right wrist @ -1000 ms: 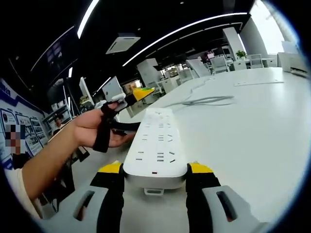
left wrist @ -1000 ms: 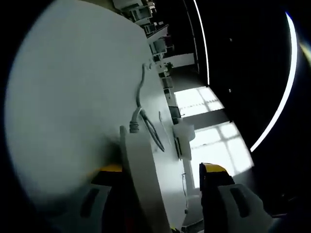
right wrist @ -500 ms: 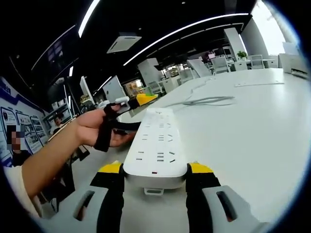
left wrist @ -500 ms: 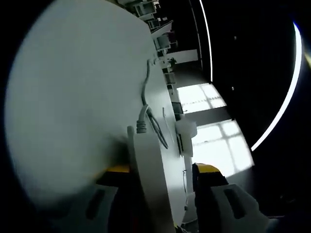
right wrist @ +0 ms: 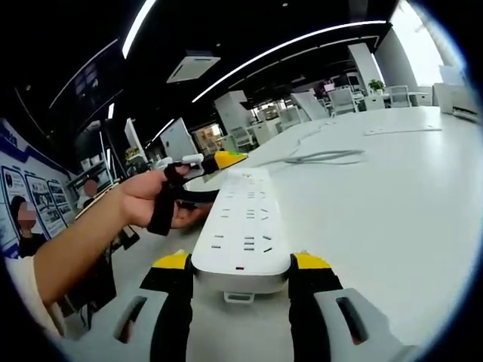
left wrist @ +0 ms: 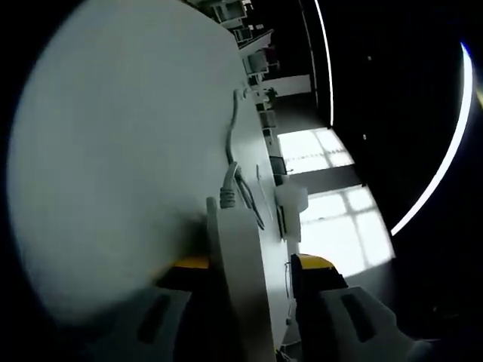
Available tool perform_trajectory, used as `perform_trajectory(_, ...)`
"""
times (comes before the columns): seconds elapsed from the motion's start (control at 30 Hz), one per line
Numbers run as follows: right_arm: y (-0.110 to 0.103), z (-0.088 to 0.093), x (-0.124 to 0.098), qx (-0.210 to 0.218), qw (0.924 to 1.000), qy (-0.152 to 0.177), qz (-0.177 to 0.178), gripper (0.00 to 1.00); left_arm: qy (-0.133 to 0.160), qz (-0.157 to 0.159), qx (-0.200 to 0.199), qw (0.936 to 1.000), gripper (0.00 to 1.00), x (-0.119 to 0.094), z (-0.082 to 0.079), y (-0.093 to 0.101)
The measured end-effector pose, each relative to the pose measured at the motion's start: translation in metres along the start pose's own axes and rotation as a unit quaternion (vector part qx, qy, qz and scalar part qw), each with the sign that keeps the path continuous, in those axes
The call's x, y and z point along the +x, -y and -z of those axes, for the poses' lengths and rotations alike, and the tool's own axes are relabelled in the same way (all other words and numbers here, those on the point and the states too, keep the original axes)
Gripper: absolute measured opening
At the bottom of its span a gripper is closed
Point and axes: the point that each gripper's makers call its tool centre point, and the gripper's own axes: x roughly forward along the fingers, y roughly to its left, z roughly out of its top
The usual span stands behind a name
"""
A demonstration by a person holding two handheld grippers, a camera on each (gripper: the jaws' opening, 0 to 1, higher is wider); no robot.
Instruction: Pick up the power strip scattered on the table, fix it on the side mounting bracket of the table, and press the switch
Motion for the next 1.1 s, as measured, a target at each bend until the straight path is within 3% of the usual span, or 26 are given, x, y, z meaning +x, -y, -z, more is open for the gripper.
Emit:
perform_trajectory(0.6, 0.0, 0.001, 0.0, -0.001, 1.0, -0.004, -0.002, 0.45, -0.009, -0.015, -0.009, 0.9998, 0.32, 0.001, -0.003, -0.01)
perform_trajectory(1.1, 0.001, 0.001, 0.001, -0.018, 0.9998, -0.01, 0.004, 0.46, -0.011, -0.022, -0.003, 0.9997, 0.29, -0.001, 0.004, -0.011)
